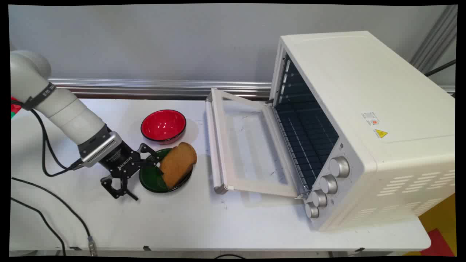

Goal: Close the oven

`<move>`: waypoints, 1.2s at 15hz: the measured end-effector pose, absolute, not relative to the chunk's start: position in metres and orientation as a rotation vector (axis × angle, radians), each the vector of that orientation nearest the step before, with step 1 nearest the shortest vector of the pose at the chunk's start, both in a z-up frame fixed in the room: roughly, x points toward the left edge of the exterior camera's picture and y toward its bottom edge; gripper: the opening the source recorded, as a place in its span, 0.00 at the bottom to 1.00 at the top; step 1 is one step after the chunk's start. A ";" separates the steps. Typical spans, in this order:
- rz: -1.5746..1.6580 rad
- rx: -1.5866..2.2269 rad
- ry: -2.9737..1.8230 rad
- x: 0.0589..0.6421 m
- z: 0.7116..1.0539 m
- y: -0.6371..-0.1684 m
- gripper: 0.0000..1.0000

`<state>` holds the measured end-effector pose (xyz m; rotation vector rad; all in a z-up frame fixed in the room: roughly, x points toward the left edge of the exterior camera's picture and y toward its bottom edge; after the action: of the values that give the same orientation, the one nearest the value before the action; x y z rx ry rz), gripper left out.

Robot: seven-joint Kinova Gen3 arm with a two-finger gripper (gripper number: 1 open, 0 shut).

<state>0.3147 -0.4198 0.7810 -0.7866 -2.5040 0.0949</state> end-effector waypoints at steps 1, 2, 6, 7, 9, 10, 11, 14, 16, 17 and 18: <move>0.088 -0.783 -2.504 0.314 0.784 -0.420 1.00; 0.085 -0.780 -2.504 0.314 0.785 -0.419 1.00; 0.055 -0.715 -2.527 0.308 0.820 -0.419 1.00; 0.053 -0.701 -2.536 0.306 0.826 -0.419 1.00; 0.051 -0.661 -2.560 0.303 0.842 -0.420 1.00; 0.052 -0.628 -2.578 0.300 0.852 -0.421 1.00; 0.050 -0.610 -2.588 0.297 0.858 -0.421 1.00; 0.044 -0.544 -2.625 0.288 0.881 -0.426 1.00; 0.043 -0.506 -2.649 0.283 0.892 -0.431 1.00; 0.042 -0.483 -2.663 0.281 0.898 -0.434 1.00; 0.042 -0.440 -2.688 0.279 0.905 -0.438 1.00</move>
<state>0.2788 -0.4383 0.9051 -0.4396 -2.6881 0.0422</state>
